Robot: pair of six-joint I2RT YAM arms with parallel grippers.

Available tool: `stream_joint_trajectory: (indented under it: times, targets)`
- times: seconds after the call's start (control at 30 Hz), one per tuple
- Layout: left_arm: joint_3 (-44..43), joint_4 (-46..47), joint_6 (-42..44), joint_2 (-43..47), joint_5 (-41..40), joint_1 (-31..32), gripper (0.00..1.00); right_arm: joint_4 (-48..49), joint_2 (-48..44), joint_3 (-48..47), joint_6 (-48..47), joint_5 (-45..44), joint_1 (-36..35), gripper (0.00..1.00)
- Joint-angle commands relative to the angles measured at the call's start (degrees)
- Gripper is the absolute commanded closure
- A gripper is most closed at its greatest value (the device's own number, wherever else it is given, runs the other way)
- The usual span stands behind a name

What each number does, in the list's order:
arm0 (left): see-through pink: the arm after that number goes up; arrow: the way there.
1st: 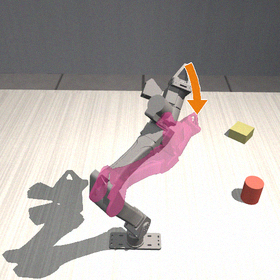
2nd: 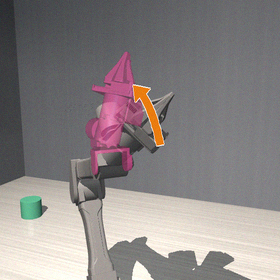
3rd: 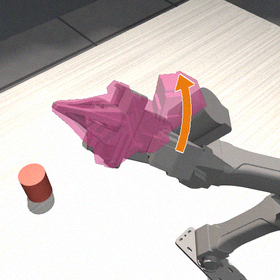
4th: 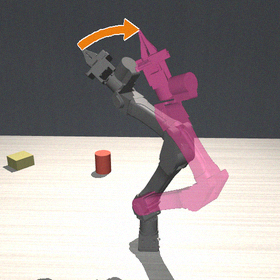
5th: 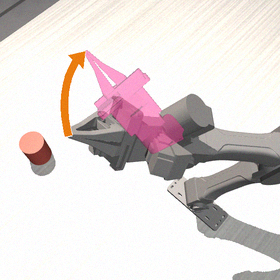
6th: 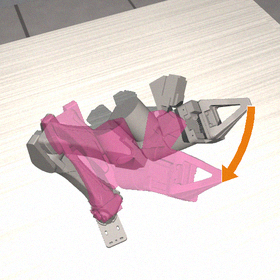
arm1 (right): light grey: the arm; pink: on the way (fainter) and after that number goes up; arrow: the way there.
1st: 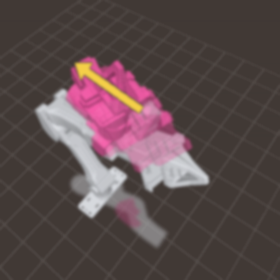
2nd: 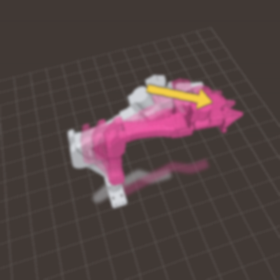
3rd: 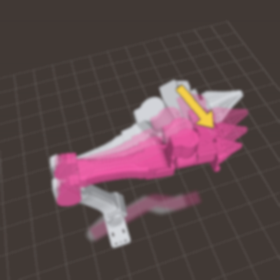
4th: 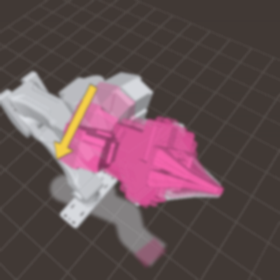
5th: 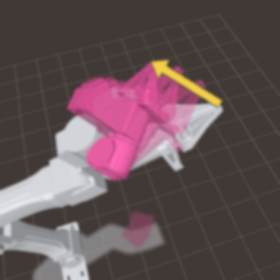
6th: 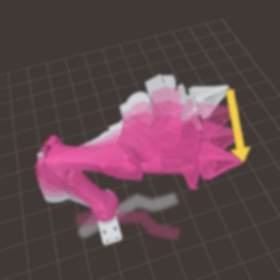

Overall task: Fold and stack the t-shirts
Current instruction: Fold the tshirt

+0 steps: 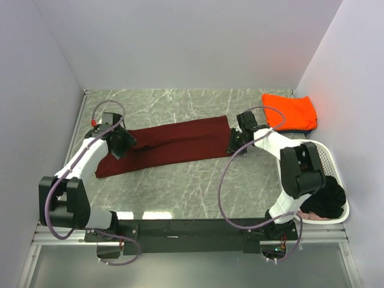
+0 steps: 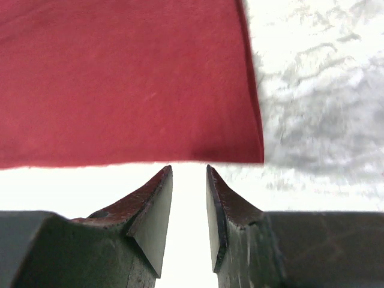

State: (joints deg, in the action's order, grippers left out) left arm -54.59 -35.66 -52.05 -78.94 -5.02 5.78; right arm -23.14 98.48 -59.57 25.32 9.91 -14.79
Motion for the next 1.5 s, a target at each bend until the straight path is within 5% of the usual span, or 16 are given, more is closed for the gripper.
stream_joint_trajectory:
  times: [0.0,0.37,0.83,1.03,1.27,1.47]
  targets:
    - [-3.4,2.5,-1.8,-1.5,2.6,-2.4,0.39,-1.2,-6.6,0.8,-1.9,-0.1,0.1,0.64]
    - [-9.9,3.7,-3.0,-13.2,1.9,-2.8,0.48,-1.4,-16.0,7.0,-2.2,2.7,-0.1,0.63]
    - [-9.7,3.8,-4.2,-16.7,1.9,-2.8,0.54,-1.6,-17.8,8.5,-2.6,2.7,-0.1,0.63]
    - [-9.2,4.7,-4.3,-17.6,2.5,-2.7,0.67,-1.8,-18.1,8.8,-2.7,2.2,-0.1,0.63]
    - [-10.1,4.4,-5.3,-14.1,2.6,-1.9,0.96,-1.9,-18.4,9.0,-2.7,2.0,-0.1,0.63]
    - [-10.6,3.8,-7.2,-9.8,4.0,-0.7,0.98,-1.9,-18.8,8.9,-2.8,1.9,-0.1,0.63]
